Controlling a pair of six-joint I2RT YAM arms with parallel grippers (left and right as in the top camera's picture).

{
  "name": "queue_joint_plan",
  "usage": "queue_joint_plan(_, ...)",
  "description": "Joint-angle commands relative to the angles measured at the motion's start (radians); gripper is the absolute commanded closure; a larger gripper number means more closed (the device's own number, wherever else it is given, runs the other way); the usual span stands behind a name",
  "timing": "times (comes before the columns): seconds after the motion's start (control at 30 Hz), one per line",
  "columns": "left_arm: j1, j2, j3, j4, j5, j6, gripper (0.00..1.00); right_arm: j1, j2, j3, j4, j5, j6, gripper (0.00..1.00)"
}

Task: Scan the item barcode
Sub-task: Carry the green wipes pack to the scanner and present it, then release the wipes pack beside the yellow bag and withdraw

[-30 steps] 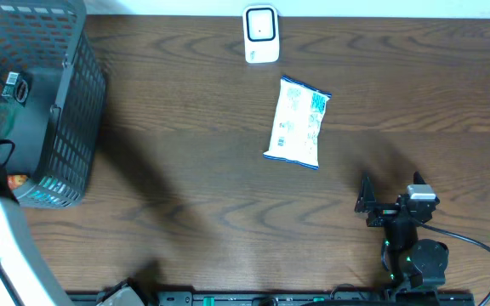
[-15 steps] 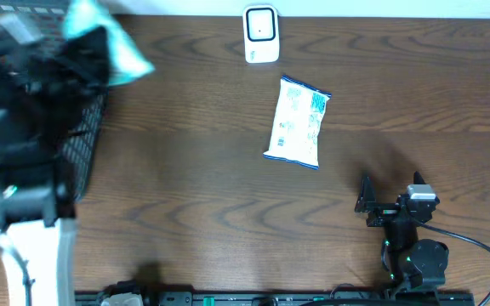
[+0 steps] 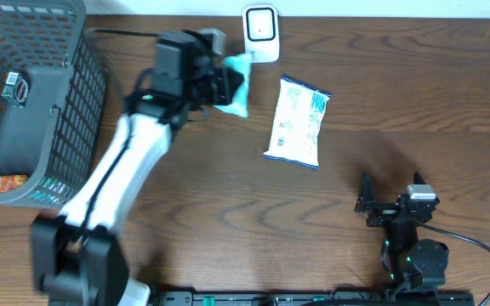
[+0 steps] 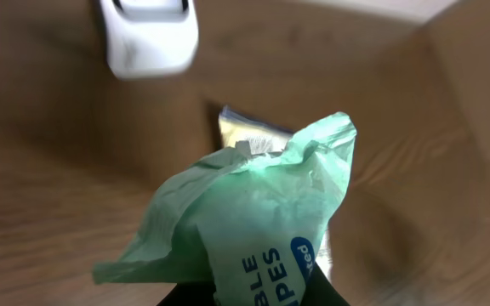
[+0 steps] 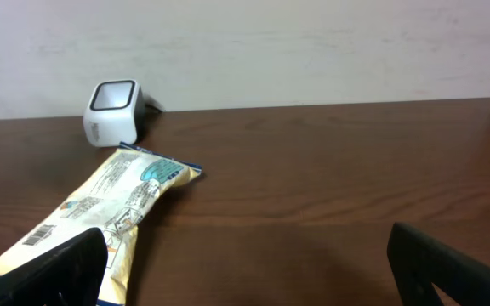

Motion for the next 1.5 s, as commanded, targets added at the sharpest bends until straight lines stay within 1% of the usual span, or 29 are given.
queue_joint_plan(0.0, -0.047, 0.110, 0.012, 0.051, -0.011, 0.030, 0.91, -0.009, -0.003, -0.002, -0.003, 0.001, -0.008, 0.01)
queue_joint_plan(0.07, -0.071, 0.174, 0.012, 0.097, -0.011, 0.027, 0.90, -0.009, -0.003, -0.002, -0.003, 0.001, -0.008, 0.01)
queue_joint_plan(0.1, -0.078, 0.193, 0.012, 0.109, -0.011, 0.023, 0.85, -0.009, -0.003, -0.002, -0.003, 0.001, -0.008, 0.01)
queue_joint_plan(0.13, -0.085, 0.209, 0.012, 0.122, -0.011, 0.023, 0.83, -0.009, -0.003, -0.002, -0.003, 0.001, -0.008, 0.01)
queue_joint_plan(0.17, -0.094, 0.230, 0.012, 0.135, -0.011, 0.023, 0.70, -0.009, -0.003, -0.002, -0.003, 0.001, -0.008, 0.01)
queue_joint_plan(0.2, -0.102, 0.247, 0.012, 0.145, -0.011, 0.023, 0.51, -0.009, -0.003, -0.002, -0.003, 0.001, -0.008, 0.01)
queue_joint_plan(0.3, -0.114, 0.260, 0.012, 0.145, -0.010, 0.023, 0.47, -0.009, -0.003, -0.002, -0.003, 0.001, -0.008, 0.01)
queue_joint_plan(0.33, -0.114, 0.259, 0.012, 0.149, -0.010, 0.023, 0.38, -0.009, -0.003, -0.002, -0.003, 0.001, -0.008, 0.01)
queue_joint_plan(0.37, -0.114, 0.255, 0.012, 0.154, -0.009, 0.023, 0.33, -0.009, -0.003, -0.002, -0.003, 0.001, -0.008, 0.01)
queue_joint_plan(0.57, -0.098, 0.182, 0.012, 0.148, -0.009, 0.023, 0.33, -0.009, -0.003, -0.002, -0.003, 0.001, -0.008, 0.01)
queue_joint_plan(0.7, -0.079, 0.078, 0.012, 0.072, -0.009, 0.023, 0.33, -0.009, -0.003, -0.002, -0.003, 0.001, -0.008, 0.01)
queue_joint_plan(0.83, -0.031, -0.156, 0.012, -0.093, -0.009, 0.023, 0.32, -0.009, -0.003, -0.002, -0.003, 0.001, -0.008, 0.01)
queue_joint_plan(0.93, 0.005, -0.296, 0.012, -0.155, -0.010, 0.024, 0.28, -0.009, -0.003, -0.002, -0.003, 0.001, -0.008, 0.01)
queue_joint_plan(0.97, 0.028, -0.361, 0.012, -0.169, -0.010, 0.024, 0.26, -0.009, -0.003, -0.002, -0.003, 0.001, -0.008, 0.01)
queue_joint_plan(1.07, 0.121, -0.520, 0.012, -0.171, -0.018, 0.024, 0.24, -0.009, -0.003, -0.002, -0.003, 0.001, -0.008, 0.01)
queue_joint_plan(1.1, 0.150, -0.553, 0.012, -0.172, -0.039, 0.024, 0.24, -0.009, -0.003, -0.002, -0.003, 0.001, -0.008, 0.01)
queue_joint_plan(1.17, 0.235, -0.633, 0.012, -0.183, -0.130, 0.024, 0.23, -0.009, -0.003, -0.002, -0.003, 0.001, -0.008, 0.01)
queue_joint_plan(1.27, 0.334, -0.698, 0.012, -0.190, -0.216, 0.023, 0.23, -0.009, -0.003, -0.002, -0.003, 0.001, -0.008, 0.01)
queue_joint_plan(1.4, 0.435, -0.733, 0.012, -0.181, -0.223, 0.021, 0.23, -0.009, -0.003, -0.002, -0.003, 0.001, -0.008, 0.01)
queue_joint_plan(1.47, 0.445, -0.732, 0.012, -0.173, -0.224, 0.019, 0.23, -0.009, -0.003, -0.002, -0.003, 0.001, -0.008, 0.01)
